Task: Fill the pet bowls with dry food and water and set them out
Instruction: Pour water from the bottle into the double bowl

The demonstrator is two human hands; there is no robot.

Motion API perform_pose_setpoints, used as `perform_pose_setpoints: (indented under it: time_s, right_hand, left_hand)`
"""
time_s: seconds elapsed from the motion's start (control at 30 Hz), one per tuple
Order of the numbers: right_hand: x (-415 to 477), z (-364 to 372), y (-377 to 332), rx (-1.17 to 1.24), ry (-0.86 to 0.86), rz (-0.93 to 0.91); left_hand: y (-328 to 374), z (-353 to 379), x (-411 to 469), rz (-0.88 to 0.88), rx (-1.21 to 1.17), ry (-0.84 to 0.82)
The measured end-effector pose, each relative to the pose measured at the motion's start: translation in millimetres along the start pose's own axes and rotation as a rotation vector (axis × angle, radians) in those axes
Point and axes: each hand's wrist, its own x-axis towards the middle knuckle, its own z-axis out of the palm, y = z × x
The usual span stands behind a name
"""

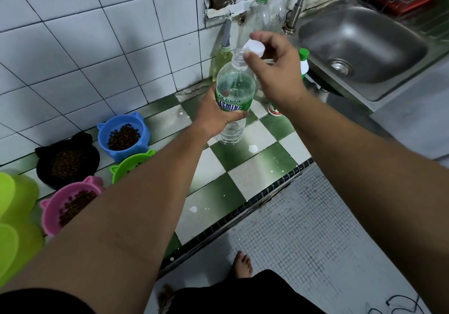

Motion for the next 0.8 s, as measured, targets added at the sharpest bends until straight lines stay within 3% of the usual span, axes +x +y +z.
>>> perform_pose_setpoints:
  time_s: [0.13,0.2,0.47,0.57,0.8]
  right_hand:
    - [-31.3,-6.1,29.9,0.030,0.314,0.000]
    - [-64.5,-4.3,57.4,-0.063,0.333,0.038]
    - [-142.2,-9.6,158.0,-0.632,-0.068,0.369]
    - [-144.4,-7.4,167.0,-0.774,-0.183,0.369]
    - [-152.5,-4.2,176.6,-0.778,-0.240,0.256]
  left_hand:
    - [-3.8,1.2,-0.2,0.005,-0.005,0.013]
    - [-8.6,3.5,-0.8,0.025,-0.017,0.032]
    - [-12.4,4.0,-1.2,0.038,0.016,0.056]
    - [-14.0,6.2,-1.7,0.046,0.013,0.073]
    - [-14.3,6.5,-2.7,0.056,0.009,0.065]
